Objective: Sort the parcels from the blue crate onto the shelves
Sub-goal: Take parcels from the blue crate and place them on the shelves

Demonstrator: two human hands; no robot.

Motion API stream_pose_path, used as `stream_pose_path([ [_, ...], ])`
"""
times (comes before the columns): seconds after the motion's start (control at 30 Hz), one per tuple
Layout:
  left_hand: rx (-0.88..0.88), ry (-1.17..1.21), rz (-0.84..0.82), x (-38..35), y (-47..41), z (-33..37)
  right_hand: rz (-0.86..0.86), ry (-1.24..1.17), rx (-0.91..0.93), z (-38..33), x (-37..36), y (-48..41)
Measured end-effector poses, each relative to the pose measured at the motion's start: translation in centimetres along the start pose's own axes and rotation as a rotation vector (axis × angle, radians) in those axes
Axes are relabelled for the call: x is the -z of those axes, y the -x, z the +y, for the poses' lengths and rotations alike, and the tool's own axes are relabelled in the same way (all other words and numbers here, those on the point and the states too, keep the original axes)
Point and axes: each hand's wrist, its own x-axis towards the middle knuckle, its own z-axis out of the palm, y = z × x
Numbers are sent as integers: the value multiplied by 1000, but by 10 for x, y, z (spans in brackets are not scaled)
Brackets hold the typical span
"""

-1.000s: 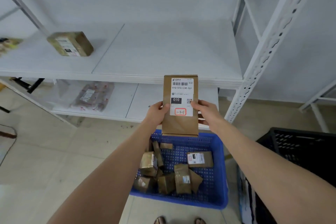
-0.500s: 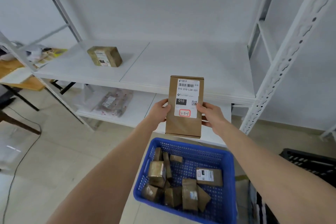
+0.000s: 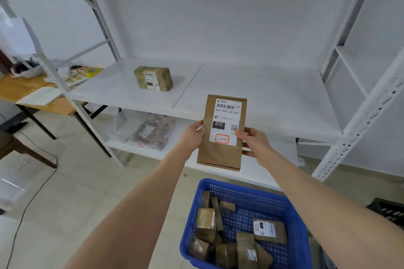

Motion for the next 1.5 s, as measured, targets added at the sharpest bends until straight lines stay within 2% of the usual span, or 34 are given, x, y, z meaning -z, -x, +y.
stream_pose_path([
  [0.2,-30,-7,9,113,-17,-21,-20,23,41,-5,-117,-6],
  [0.37,-71,-122,151,189,-27,-36,-6,-7,70,-2,-208,-14],
  [0.47,-55,-108,187,224,-40,-45,2,1,77,-4,-250,-27],
  [0.73,-15,-117,228,296,-104,-72,-33,39,98,-9,-332,-92],
  [0.93,-13,-132,214,347,-198,-82,-27,18,104,-17,-394,-176],
  [1.17,18,-113,227,408,-294,-70,5,18,93,-47,-458,-263],
  [1.5,-23,-93,232,497,-382,-61,52,46,172,-88,-552,-333],
])
